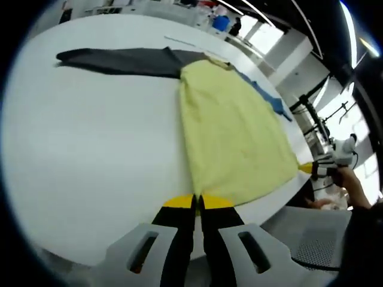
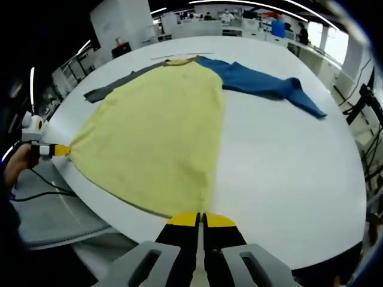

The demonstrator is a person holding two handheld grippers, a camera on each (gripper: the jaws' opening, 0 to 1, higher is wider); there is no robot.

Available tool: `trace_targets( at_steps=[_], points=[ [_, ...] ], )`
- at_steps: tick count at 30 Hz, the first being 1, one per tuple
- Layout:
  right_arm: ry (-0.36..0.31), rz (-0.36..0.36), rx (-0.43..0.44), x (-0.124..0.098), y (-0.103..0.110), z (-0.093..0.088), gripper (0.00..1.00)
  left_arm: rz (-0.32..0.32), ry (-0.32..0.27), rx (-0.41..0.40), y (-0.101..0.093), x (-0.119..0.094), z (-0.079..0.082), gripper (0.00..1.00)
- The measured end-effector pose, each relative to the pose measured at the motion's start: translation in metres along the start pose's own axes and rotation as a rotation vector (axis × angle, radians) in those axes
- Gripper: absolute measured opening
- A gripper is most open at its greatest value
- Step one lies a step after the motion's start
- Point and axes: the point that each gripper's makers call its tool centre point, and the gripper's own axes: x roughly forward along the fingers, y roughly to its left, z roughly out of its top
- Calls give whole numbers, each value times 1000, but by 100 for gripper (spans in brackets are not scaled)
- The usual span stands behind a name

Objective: Fold the garment on the visible template until the final outline fits inside the template.

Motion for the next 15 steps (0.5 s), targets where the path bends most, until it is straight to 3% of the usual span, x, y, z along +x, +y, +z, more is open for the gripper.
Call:
trace_targets(
  at_steps=[7,10,15],
  points=[
    [-1,9,8,0,0,-3,1,18,4,-3,1,0,-4,1],
    [-51,20,-6,-3,0,4,15,30,-8,57,2,-4,-1,3],
    [-142,78,83,-9,2,19,30,-3,-71,81,-5,-11,11,13]
  ],
)
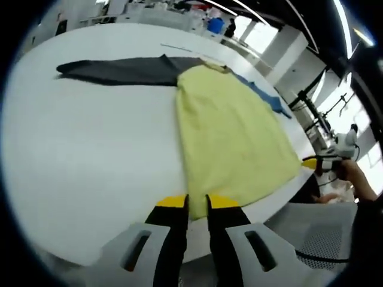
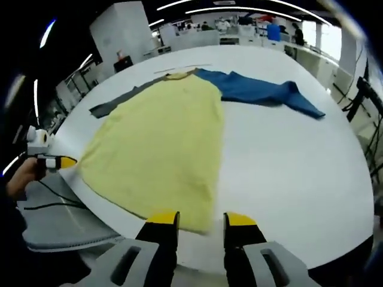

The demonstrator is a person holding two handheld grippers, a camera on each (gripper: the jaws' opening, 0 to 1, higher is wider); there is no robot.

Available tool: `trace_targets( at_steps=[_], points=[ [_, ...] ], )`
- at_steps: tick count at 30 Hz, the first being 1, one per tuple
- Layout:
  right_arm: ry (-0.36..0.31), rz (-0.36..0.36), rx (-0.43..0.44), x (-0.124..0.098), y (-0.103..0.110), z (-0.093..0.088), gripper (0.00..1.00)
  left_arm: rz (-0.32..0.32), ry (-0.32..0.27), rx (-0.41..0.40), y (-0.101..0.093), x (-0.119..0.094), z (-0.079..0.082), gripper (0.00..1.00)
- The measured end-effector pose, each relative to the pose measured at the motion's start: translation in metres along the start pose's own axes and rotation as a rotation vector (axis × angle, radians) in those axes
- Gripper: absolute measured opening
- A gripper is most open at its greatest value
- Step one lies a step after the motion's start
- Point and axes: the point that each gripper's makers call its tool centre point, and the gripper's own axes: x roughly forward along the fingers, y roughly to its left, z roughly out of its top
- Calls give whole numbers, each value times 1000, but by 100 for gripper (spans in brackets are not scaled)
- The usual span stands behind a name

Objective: Fold the garment on the visible template until the final outline fits inside the template.

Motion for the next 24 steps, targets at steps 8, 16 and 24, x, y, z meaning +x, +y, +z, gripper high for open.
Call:
trace_targets(
  at_steps=[8,16,24],
  points=[
    [-128,65,47,-10,5,26,57,-37,-116,118,-11,-3,21,29],
    [-321,77,68,-16,-12,67,79,-91,-193,162,-24,-2,34,45],
    [-374,36,57,-16,-53,95,87,-92,-217,201,-24,-1,39,66]
  ],
)
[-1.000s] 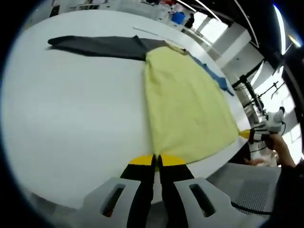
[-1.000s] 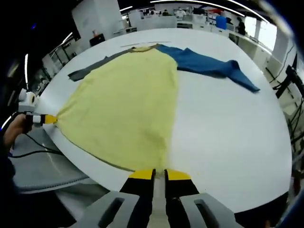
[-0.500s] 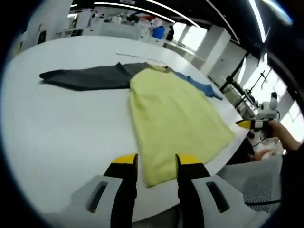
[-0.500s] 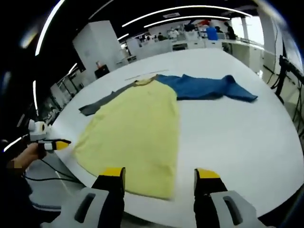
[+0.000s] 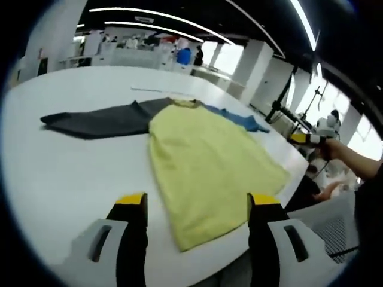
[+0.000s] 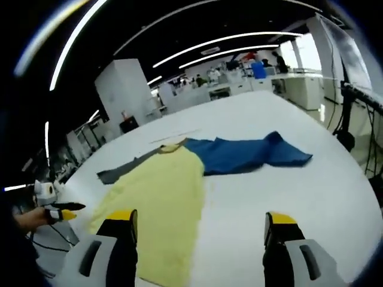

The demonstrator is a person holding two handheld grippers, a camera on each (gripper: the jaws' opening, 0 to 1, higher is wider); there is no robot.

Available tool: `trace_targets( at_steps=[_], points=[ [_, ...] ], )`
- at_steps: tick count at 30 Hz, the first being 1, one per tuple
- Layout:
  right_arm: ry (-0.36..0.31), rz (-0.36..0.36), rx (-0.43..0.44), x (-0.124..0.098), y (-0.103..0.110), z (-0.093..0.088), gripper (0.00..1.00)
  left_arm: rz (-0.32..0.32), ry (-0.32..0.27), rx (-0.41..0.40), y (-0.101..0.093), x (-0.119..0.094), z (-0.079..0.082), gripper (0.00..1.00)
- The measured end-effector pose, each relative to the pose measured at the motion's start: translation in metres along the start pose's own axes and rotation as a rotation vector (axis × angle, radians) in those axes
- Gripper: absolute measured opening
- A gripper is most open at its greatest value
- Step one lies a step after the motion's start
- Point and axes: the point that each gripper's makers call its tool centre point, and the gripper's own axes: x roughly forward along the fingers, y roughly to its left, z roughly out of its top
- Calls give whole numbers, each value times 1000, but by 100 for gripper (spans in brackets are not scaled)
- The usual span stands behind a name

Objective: Fold the garment on the visible template until the final outline fits inside the template.

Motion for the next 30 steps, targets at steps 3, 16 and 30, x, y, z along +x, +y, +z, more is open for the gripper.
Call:
trace_targets(
  at_steps=[3,16,30],
  points=[
    [14,-19,-5,6,-14,4,86,-4,0,26,0,0,2,71],
    [-30,-98,52,31,-63,28,79,-41,-76,89,-1,2,30,91],
    [9,-239,78,57,-134,36,53,-30,-128,180,-2,8,45,99]
  ],
)
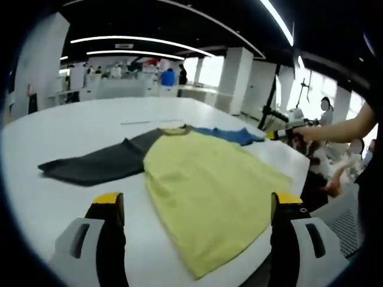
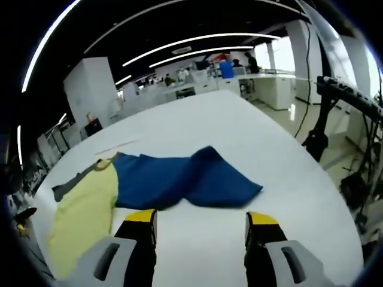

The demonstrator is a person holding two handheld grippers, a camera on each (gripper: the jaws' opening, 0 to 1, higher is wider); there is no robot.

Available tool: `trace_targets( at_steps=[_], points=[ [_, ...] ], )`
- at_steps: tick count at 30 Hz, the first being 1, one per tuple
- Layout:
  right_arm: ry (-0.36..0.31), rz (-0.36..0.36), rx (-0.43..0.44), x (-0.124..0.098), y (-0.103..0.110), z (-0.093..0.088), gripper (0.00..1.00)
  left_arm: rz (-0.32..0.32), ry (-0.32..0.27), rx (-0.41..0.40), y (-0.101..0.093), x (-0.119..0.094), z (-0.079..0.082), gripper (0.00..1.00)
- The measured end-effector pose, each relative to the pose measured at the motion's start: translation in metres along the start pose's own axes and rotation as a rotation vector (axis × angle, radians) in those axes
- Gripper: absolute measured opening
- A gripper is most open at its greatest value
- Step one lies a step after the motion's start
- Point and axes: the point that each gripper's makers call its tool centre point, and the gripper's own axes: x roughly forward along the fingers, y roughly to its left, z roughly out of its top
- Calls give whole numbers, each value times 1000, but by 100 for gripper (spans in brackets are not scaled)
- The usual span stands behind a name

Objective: Fold the garment on the visible template until the final outline fits inside the template.

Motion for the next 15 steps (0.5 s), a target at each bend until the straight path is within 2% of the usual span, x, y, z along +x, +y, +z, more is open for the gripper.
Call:
trace_targets(
  at_steps=[4,6,8,15],
  points=[
    [18,-38,23,9,-11,-1,47,-19,30,3,-4,3,-4,99],
    [23,-78,62,13,-20,-2,42,-20,24,5,-5,4,-3,99],
    [32,-87,55,17,-23,-2,36,-21,33,12,-6,5,-4,99],
    [29,-132,47,23,-26,1,25,-27,63,10,-7,7,-10,99]
  ],
)
